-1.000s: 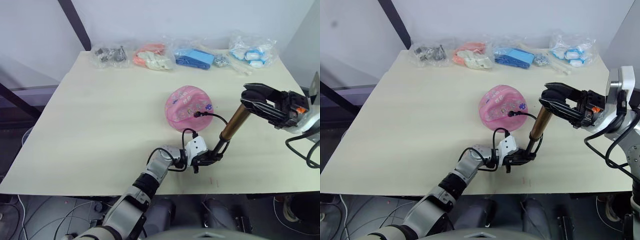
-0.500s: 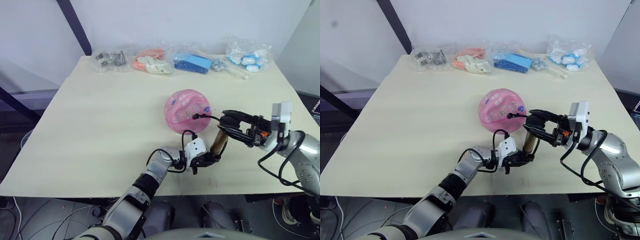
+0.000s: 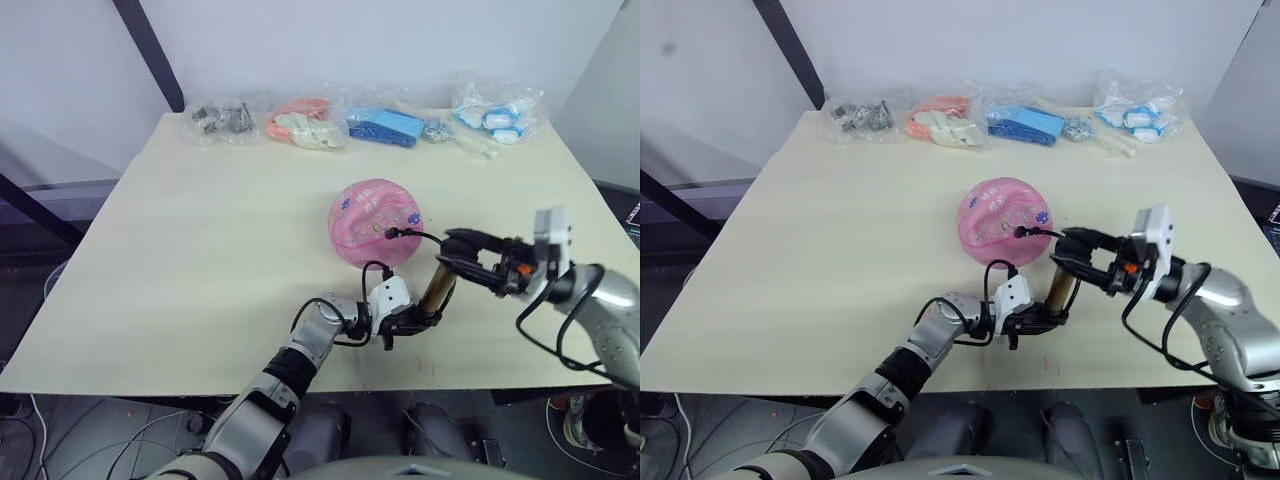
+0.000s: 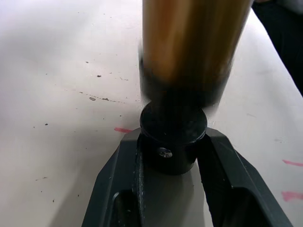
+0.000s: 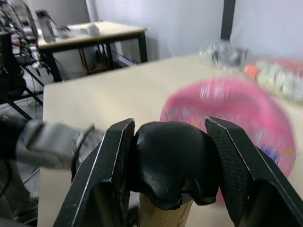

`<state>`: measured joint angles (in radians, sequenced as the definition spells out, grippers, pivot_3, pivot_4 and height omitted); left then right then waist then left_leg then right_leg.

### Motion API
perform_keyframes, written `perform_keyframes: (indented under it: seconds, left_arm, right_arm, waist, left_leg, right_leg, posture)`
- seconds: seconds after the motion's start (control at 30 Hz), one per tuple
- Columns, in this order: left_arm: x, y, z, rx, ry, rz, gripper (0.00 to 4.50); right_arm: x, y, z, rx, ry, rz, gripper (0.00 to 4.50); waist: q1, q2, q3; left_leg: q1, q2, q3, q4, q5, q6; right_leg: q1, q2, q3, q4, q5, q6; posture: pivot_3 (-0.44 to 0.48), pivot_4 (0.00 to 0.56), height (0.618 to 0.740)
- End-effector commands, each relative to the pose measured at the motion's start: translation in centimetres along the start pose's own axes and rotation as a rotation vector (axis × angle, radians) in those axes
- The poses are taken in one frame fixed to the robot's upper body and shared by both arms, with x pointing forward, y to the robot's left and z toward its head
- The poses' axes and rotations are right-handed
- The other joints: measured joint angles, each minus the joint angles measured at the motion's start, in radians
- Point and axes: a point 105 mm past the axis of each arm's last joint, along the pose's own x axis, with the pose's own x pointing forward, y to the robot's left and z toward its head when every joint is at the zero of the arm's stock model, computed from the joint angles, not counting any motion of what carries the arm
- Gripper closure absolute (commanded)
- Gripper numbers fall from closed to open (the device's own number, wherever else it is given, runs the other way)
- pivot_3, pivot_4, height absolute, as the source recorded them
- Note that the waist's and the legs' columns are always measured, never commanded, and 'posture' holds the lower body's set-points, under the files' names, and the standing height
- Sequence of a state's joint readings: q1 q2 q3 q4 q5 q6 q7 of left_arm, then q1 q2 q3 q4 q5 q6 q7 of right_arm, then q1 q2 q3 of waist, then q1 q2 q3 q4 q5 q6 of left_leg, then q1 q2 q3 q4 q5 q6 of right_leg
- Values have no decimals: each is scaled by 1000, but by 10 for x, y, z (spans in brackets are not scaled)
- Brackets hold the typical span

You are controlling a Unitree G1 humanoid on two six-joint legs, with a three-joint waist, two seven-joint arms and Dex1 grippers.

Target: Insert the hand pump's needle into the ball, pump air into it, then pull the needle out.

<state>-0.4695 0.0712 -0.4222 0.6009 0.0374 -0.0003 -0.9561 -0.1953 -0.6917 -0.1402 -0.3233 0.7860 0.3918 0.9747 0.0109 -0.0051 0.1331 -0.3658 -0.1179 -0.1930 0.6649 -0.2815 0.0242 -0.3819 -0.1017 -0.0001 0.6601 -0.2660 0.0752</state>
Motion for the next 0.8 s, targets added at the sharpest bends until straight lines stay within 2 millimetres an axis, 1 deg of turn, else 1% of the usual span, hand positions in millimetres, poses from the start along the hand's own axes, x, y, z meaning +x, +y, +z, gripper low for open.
perform_keyframes:
  seconds: [0.03, 0.23, 0.3, 0.33, 0.37, 0.43, 0.47, 0.57, 0.67, 0.7, 0.77, 0.8]
  left_arm:
    - [-8, -2, -29, -61, 90, 4, 3422]
    - [-9, 0, -29, -55, 95, 6, 3422]
    - [-9, -1, -30, -55, 96, 4, 3422]
    - [-9, -1, -30, -55, 96, 3, 3422]
    - [-8, -1, -30, -55, 95, 2, 3422]
    - [-8, -2, -31, -54, 95, -1, 3422]
    - [-9, -1, -31, -56, 92, 1, 3422]
    - [-10, -1, -32, -56, 92, 2, 3422]
    - [-11, 0, -32, -51, 97, 5, 3422]
    - [-11, 1, -32, -49, 97, 7, 3422]
    - [-11, 2, -32, -48, 97, 8, 3422]
    - [-11, 2, -32, -48, 96, 9, 3422]
  right_arm:
    - [-5, 2, 63, -109, -140, 33, 2594]
    - [-12, -7, 105, -155, -245, -8, 2594]
    - [-9, -4, 84, -133, -168, 2, 2594]
    - [-6, -2, 69, -105, -122, 11, 2594]
    - [-3, 0, 51, -68, -80, 7, 2594]
    - [-1, 1, 3, -12, 52, -26, 2594]
    - [-1, 4, -14, 6, 87, -27, 2594]
    - [-2, 10, -48, 26, 151, -34, 2594]
    - [-2, 14, -70, 35, 184, -39, 2594]
    - [-2, 14, -74, 25, 190, -47, 2594]
    - [-2, 14, -74, -8, 191, -44, 2594]
    - [0, 11, -64, -15, 154, -49, 2594]
  waist:
    - [0, -1, 2]
    - [-1, -1, 5]
    - [3, -2, 7]
    - [3, -3, 7]
    - [3, -3, 7]
    - [2, -4, 5]
    - [1, -5, 4]
    - [-2, -6, 2]
    - [-5, -8, -3]
    - [-6, -9, -5]
    - [-6, -8, -5]
    - [-6, -8, -6]
  left_leg:
    - [-1, 0, 0, 0, 0, 0]
    - [-2, 0, 0, 0, 0, 0]
    - [-3, 0, 1, 1, 0, 0]
    - [-3, 0, -1, 1, 0, 0]
    - [-3, 0, -2, 0, 0, 0]
    - [-3, 0, -1, 0, 0, 0]
    - [-2, 0, -1, 0, 0, 0]
    - [5, 0, 1, 0, -1, 1]
    - [6, 1, 0, -1, -1, 1]
    - [7, 1, 0, -1, -1, 1]
    - [8, 2, 0, -1, -1, 1]
    - [8, 2, 0, -1, -1, 1]
  right_leg:
    - [-1, 0, 0, -1, 0, 0]
    - [-1, -2, 0, -1, 0, 0]
    - [-2, -2, 0, -1, 0, 0]
    - [-2, -2, -1, -1, 0, 0]
    - [-2, -2, -2, -1, 0, 0]
    - [-2, -2, -2, -2, 0, 0]
    - [-1, -2, -1, -2, 0, 0]
    - [3, -1, 0, -1, -1, 1]
    - [4, 2, 2, -1, -3, 5]
    - [4, 3, 2, -1, -3, 5]
    - [4, 5, 3, -1, -3, 5]
    - [4, 6, 4, -1, -2, 5]
  posture:
    - [0, 150, 740]
    - [0, 150, 740]
    - [0, 150, 740]
    - [0, 150, 740]
    - [0, 150, 740]
    - [0, 150, 740]
    - [0, 150, 740]
    - [0, 150, 740]
    - [0, 150, 740]
    - [0, 150, 740]
    - [0, 150, 740]
    - [0, 150, 740]
